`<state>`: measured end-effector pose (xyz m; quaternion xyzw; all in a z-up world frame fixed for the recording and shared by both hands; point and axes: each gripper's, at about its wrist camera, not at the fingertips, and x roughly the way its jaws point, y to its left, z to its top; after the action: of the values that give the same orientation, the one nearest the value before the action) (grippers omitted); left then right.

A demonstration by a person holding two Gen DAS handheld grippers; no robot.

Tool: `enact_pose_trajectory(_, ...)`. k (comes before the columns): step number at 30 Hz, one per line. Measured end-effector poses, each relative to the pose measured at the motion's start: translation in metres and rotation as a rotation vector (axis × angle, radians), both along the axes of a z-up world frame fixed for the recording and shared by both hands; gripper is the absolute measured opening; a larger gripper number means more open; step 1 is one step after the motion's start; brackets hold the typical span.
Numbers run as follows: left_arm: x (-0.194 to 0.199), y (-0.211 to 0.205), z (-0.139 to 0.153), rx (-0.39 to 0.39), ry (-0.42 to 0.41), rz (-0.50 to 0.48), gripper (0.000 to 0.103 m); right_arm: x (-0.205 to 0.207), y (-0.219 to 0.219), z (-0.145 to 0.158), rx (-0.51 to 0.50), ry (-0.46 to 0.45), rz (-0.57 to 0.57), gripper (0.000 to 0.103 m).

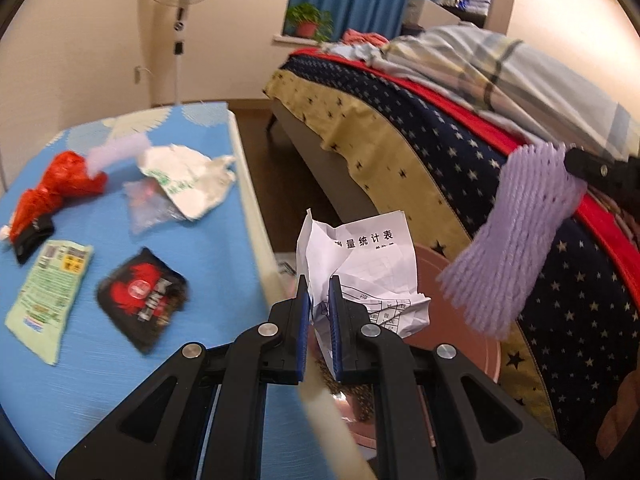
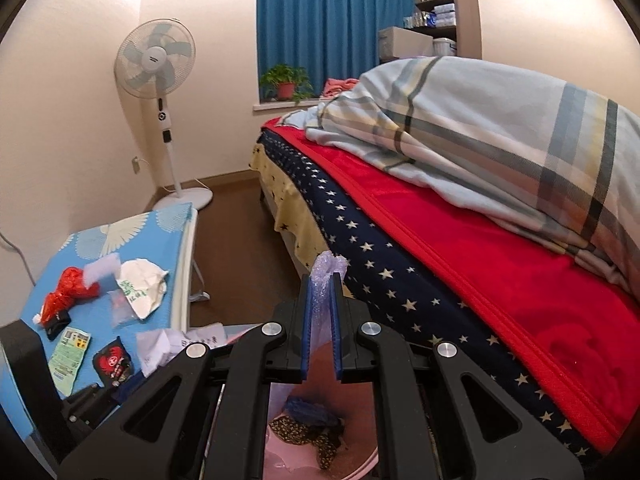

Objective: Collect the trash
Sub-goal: 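Carry the white paper in the left gripper while the right carries the purple net to the pink bin, then open both grippers over the pink bin to drop the paper and purple net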

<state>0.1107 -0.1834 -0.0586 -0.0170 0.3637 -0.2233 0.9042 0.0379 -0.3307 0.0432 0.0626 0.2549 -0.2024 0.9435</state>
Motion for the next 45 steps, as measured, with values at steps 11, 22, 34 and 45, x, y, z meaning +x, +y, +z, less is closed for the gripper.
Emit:
enact_pose_trajectory(11, -0.004, -0.002, -0.003, -0.025, 0.023, -0.049, 0.027, -0.002, -0.014, -0.005, 0.040, 0.013, -0.067, 0.031)
enact_pose_trajectory(22, -0.007, 0.010, 0.007, -0.028, -0.004, -0.039, 0.027, -0.002, -0.006, 0.000, 0.041, -0.007, -0.038, 0.031)
enact_pose_trajectory(34, -0.009, 0.065, 0.029, -0.053, -0.074, 0.075, 0.027, 0.006, 0.026, 0.003, 0.073, -0.049, 0.077, 0.031)
enact_pose_trajectory(45, 0.011, 0.146, 0.079, -0.066, -0.121, 0.218, 0.027, 0.038, 0.077, 0.050, 0.128, -0.112, 0.301, 0.030)
